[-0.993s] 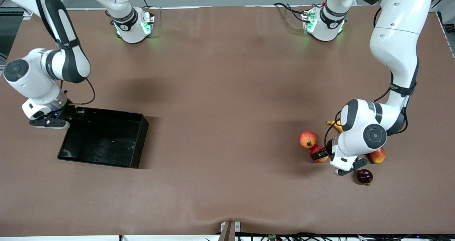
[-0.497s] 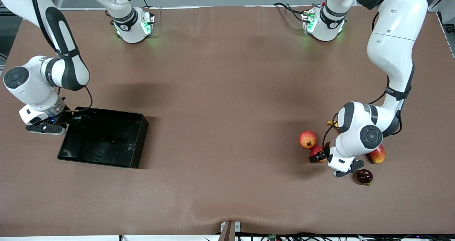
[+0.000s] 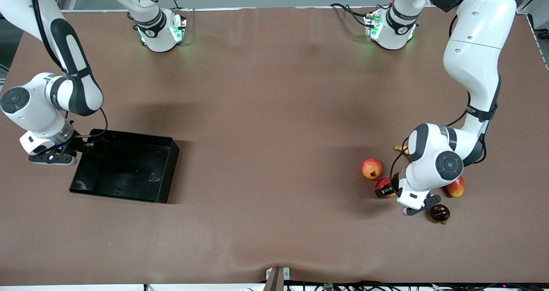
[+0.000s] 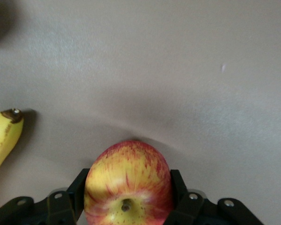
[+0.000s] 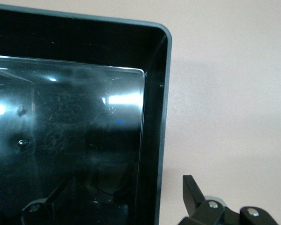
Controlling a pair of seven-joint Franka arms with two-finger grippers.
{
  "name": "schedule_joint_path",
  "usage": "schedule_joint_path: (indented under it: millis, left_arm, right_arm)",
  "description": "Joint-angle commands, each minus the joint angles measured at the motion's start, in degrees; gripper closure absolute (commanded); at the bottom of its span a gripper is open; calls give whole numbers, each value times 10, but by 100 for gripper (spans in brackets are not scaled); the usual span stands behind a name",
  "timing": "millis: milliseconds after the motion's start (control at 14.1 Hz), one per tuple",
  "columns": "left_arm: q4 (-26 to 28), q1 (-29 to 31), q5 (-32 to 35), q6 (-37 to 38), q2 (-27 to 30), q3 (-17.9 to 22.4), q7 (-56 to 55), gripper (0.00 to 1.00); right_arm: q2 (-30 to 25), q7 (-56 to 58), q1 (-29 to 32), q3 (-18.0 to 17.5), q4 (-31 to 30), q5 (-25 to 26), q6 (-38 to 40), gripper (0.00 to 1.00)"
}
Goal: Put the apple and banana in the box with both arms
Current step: 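Grip the tray rim with the right gripper while the left gripper grasps the apple, then slide the tray toward the table middle while the left gripper carries the apple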
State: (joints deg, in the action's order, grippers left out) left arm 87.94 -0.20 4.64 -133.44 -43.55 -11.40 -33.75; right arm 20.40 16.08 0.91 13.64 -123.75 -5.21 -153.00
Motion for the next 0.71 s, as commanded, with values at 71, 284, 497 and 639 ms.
schedule_joint_path:
  millis: [71,284,497,639]
  left_arm:
    - [1,6,12,34,42,1,17,100]
    - [2,6,13,79,79,2,31,100]
    - [3,7,12,140,119,2,65,100]
    - [3,7,12,171,143,2,76,100]
  right_arm:
    - [47,122,8,5,40,-115,8,0]
    - [62,183,8,9,48,-174,10,0]
    - [62,200,8,10,48,-174,24,81]
    - [62,202,8,11,48,-175,29,100]
